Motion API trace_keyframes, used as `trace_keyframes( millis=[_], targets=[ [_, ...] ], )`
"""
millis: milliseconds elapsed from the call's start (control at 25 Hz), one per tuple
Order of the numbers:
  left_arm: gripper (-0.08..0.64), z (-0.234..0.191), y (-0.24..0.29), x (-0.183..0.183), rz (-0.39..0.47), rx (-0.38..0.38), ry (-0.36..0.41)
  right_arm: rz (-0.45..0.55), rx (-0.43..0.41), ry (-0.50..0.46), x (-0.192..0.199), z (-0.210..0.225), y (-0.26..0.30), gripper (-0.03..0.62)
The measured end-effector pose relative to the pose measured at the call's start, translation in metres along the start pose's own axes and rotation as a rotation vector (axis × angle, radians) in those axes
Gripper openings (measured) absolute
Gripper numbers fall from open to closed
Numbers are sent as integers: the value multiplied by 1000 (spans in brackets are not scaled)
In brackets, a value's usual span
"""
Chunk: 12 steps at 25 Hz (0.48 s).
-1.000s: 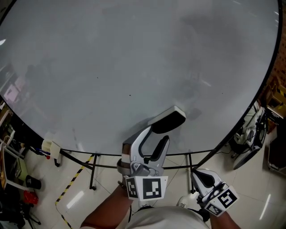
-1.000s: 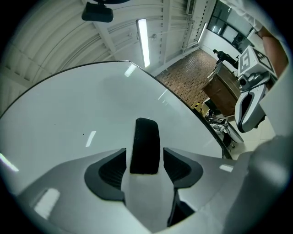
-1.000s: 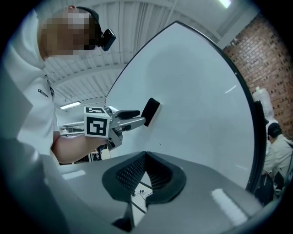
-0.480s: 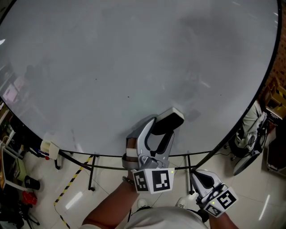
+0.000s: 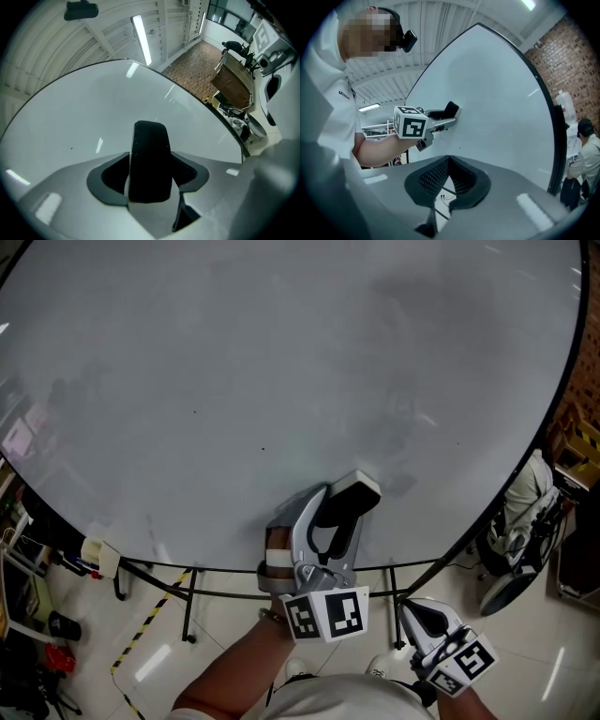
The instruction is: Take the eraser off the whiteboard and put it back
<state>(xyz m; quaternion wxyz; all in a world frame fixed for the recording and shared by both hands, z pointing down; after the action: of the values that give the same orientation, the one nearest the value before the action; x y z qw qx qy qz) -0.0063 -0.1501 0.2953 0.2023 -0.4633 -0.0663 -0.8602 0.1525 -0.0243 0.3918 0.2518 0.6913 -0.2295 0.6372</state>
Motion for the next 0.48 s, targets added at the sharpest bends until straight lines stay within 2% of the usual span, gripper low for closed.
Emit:
trace_keyframes(
  millis=[480],
  targets=[
    [270, -3, -4, -4, -12, 51, -40, -8, -19, -9, 1, -8, 1, 2]
  ],
)
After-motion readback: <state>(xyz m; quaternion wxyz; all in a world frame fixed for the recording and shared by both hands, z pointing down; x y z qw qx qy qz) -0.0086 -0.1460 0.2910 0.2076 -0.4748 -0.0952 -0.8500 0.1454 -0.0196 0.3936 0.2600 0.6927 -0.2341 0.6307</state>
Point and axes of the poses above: the fingertips, and each gripper's own axes: y forward along the fingers, z to its right, x out of its underside, the point moved 7 cm from there along -y, backward along the fingers, and after that the axes turned 12 degrees about -y, right-handed, at the moved point
